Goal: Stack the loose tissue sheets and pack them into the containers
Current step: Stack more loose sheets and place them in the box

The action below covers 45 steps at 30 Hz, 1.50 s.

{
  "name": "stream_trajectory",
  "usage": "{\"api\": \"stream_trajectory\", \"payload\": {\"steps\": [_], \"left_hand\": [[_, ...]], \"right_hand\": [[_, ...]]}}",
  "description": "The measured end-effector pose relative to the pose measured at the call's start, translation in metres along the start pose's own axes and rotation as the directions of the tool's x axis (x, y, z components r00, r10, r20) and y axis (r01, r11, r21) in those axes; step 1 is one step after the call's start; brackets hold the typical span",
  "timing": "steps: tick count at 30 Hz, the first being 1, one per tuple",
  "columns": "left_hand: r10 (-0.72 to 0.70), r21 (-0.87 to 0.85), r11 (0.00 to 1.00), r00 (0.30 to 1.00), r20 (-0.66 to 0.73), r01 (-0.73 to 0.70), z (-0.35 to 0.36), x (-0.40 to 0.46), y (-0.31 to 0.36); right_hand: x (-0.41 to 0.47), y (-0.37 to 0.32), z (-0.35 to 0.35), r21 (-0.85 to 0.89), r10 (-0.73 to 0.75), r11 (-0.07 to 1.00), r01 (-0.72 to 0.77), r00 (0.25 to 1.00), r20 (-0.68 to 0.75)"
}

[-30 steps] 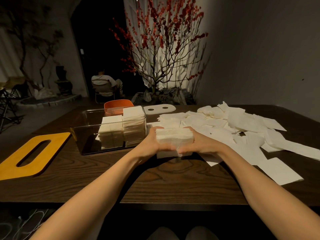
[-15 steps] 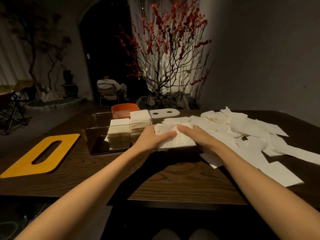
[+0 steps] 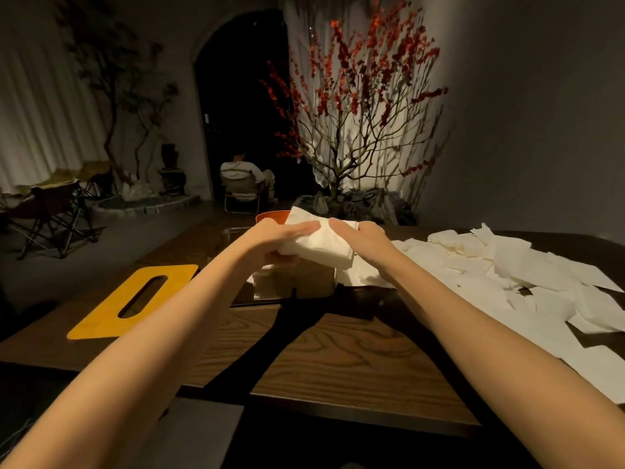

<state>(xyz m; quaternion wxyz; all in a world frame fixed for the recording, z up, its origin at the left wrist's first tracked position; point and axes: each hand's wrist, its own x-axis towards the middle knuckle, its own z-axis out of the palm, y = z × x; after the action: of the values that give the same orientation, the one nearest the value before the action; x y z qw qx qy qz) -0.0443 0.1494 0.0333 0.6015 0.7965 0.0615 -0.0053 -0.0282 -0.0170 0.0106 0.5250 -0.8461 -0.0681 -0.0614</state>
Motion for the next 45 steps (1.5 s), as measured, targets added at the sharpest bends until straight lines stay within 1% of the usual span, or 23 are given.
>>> {"api": "stream_trajectory", "payload": {"steps": [2,4,7,9,12,16,18,20,24,29,36,39,43,44,45], "left_hand": [[-0.001,0.039,0.999,1.0,-0.014,0.001,-0.011,0.013,0.003],[-0.002,0.057,0.998,1.0,-0.006,0.002,-0.022,0.024,0.005],[-0.043,0.085,0.995,0.998,-0.048,0.047,-0.037,0.034,0.006],[-0.057,0.052,0.997,0.996,-0.074,0.061,-0.043,0.042,0.003],[-0.103,-0.027,0.994,0.994,-0.047,0.101,-0.047,0.05,0.001],[-0.178,0.001,0.984,0.983,-0.045,0.178,-0.052,0.061,-0.002],[-0.184,0.082,0.978,0.98,-0.074,0.19,-0.051,0.066,-0.005],[-0.155,0.189,0.967,0.982,-0.106,0.173,-0.048,0.068,-0.008],[-0.119,0.291,0.946,0.987,-0.106,0.145,-0.046,0.079,-0.011],[-0.124,0.371,0.915,0.986,-0.109,0.156,-0.04,0.08,-0.004],[-0.075,0.552,0.824,0.991,-0.113,0.125,-0.025,0.079,-0.001],[-0.081,0.635,0.763,0.992,-0.095,0.123,-0.025,0.079,-0.004],[-0.108,0.676,0.728,0.993,-0.056,0.117,-0.031,0.08,-0.006],[-0.105,0.69,0.712,0.992,-0.075,0.128,-0.033,0.083,-0.006],[-0.085,0.701,0.698,0.989,-0.124,0.148,-0.034,0.085,-0.006]], "right_hand": [[0.009,-0.003,0.009,-0.012,0.001,1.0,0.0,1.0,0.011],[0.017,-0.009,0.018,-0.061,-0.002,0.998,0.004,1.0,0.024],[0.027,-0.018,0.03,-0.113,-0.007,0.994,0.01,1.0,0.026],[0.034,-0.021,0.037,-0.148,-0.003,0.989,0.008,0.999,0.034],[0.044,-0.025,0.045,-0.204,-0.002,0.979,0.017,0.997,0.073],[0.055,-0.029,0.054,-0.357,-0.018,0.932,0.061,0.992,0.122],[0.058,-0.03,0.056,-0.396,-0.011,0.916,0.061,0.992,0.127],[0.062,-0.03,0.058,-0.42,0.002,0.906,0.049,0.993,0.119],[0.072,-0.024,0.057,-0.415,0.018,0.91,0.028,0.994,0.108],[0.081,-0.018,0.059,-0.326,0.012,0.945,0.016,0.997,0.082],[0.08,-0.014,0.057,-0.253,-0.039,0.966,0.05,0.998,0.049],[0.079,-0.011,0.054,-0.252,-0.055,0.965,0.067,0.997,0.057],[0.078,-0.012,0.053,-0.299,-0.085,0.949,0.103,0.994,0.073],[0.078,-0.012,0.053,-0.314,-0.096,0.942,0.115,0.992,0.077],[0.077,-0.013,0.052,-0.326,-0.103,0.937,0.124,0.991,0.082]]}}
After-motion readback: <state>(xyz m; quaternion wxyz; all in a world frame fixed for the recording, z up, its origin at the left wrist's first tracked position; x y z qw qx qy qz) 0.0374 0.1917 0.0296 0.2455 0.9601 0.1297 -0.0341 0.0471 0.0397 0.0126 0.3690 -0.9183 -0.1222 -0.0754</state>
